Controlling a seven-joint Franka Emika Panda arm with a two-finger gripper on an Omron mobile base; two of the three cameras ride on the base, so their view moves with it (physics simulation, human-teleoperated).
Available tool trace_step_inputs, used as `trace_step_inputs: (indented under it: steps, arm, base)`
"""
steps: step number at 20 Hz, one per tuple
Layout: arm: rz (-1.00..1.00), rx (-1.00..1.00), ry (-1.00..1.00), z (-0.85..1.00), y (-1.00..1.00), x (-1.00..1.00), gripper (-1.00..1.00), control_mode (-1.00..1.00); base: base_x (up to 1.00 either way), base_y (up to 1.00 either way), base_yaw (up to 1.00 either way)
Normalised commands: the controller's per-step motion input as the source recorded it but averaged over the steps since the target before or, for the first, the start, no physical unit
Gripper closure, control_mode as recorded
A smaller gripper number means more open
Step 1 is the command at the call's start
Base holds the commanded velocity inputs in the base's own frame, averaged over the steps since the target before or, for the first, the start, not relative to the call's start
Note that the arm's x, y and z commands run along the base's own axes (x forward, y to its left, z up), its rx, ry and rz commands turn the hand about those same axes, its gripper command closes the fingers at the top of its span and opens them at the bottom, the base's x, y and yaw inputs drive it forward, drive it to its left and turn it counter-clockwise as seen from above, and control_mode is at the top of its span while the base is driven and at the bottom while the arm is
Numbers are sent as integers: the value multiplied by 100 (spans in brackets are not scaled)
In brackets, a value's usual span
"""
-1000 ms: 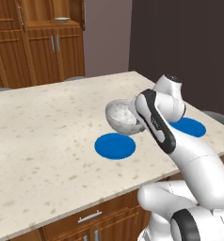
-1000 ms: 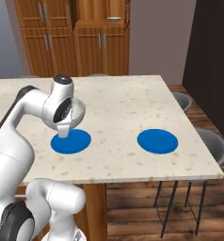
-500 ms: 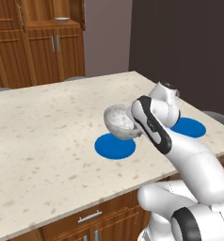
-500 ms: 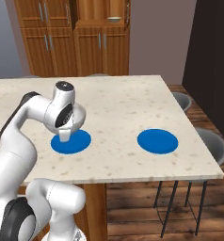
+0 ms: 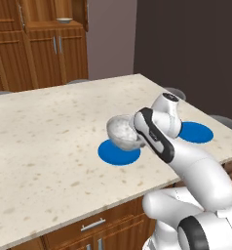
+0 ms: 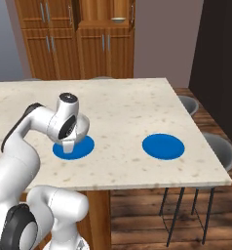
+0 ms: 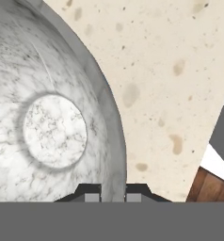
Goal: Move the bowls from the cabinet to the plates on the dining table.
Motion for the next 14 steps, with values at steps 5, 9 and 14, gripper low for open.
trace_step_inputs:
  steps: [5,9,14]
  arm:
    - [0,0,3,-28,9,0,100,-100]
    - [0,0,4,-29,9,3,100,-100]
    - [0,0,4,-12,5,8,100,-100]
  base:
    - [0,0,0]
    - [0,0,0]
    - [0,0,0]
